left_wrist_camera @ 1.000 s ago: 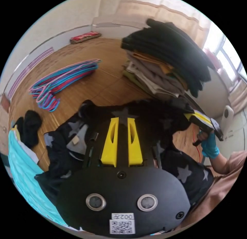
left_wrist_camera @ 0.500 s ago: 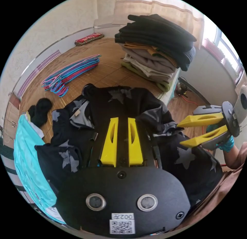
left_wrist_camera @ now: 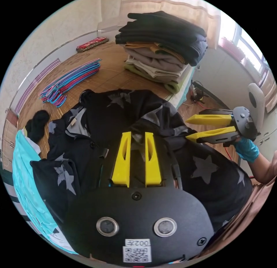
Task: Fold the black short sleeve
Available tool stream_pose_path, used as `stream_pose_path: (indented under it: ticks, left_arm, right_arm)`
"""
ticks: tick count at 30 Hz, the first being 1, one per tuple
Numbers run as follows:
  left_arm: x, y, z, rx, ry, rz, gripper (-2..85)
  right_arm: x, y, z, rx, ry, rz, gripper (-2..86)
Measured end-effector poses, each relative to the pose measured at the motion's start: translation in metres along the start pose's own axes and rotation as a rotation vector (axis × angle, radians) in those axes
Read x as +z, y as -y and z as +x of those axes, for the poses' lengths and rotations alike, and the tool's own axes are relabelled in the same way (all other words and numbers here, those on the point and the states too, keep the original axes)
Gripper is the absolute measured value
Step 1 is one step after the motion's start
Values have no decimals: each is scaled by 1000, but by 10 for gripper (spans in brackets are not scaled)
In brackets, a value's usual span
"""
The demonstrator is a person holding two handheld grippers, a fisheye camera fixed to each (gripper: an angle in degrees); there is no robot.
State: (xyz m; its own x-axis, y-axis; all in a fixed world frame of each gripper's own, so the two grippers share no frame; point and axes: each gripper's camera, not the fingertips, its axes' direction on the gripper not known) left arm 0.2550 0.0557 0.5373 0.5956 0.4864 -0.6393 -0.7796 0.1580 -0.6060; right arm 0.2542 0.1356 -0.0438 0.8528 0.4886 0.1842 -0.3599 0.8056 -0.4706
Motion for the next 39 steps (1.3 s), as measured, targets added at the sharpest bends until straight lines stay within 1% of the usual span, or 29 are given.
stream_pose_path:
  ticks: [4,8,11,12,14,16,17,21,24,26,28,30,31,32,34,37,39]
  left_arm:
    - [-12,-16,9,-8,12,31,-4]
    - [-38,-42,21,-38,101,69,-8]
    - [-47,-62,27,-60,115,59,-9]
    - [-47,-71,29,-69,128,47,-9]
    - [-43,-82,32,-78,141,23,-9]
    - [-39,-93,33,-97,132,5,-8]
    - [-36,-99,33,-107,121,-5,-8]
    - [-33,-117,38,-126,99,-2,0]
    - [-29,-123,43,-96,98,-9,32]
    - [-23,-125,46,-78,107,-20,40]
    - [-16,-129,48,-75,122,-27,34]
    - [-13,-135,51,-80,114,-21,7]
    - [-14,-137,51,-87,114,-13,3]
    - [-20,-142,53,-101,125,20,-3]
    - [-34,-151,57,-112,140,86,-7]
    - [-49,-167,62,-101,142,113,-8]
    - [-47,-179,64,-83,150,63,-8]
  right_arm:
    - [0,-3,-4,10,-5,14,50]
    - [-11,-5,-19,-53,-17,47,1]
    - [-13,-6,-29,-104,70,30,3]
    - [-13,-6,-30,-101,64,28,5]
    - [-10,-8,-36,-100,-19,48,35]
    - [-5,-7,-38,-93,-58,43,61]
    - [-1,-6,-39,-88,-53,31,75]
    - [10,-5,-40,-50,-28,10,88]
    - [10,-5,-40,-19,3,31,86]
    - [16,-4,-41,-18,0,-5,85]
    - [21,-5,-43,-13,-10,-30,81]
    - [20,-6,-45,-10,-2,-24,58]
    - [17,-7,-48,-15,-9,-7,29]
    - [11,-8,-51,-18,-30,20,11]
    - [-2,-12,-55,-28,-40,74,3]
    - [-21,-19,-62,-65,19,129,-4]
    - [-21,-22,-66,-103,76,84,-5]
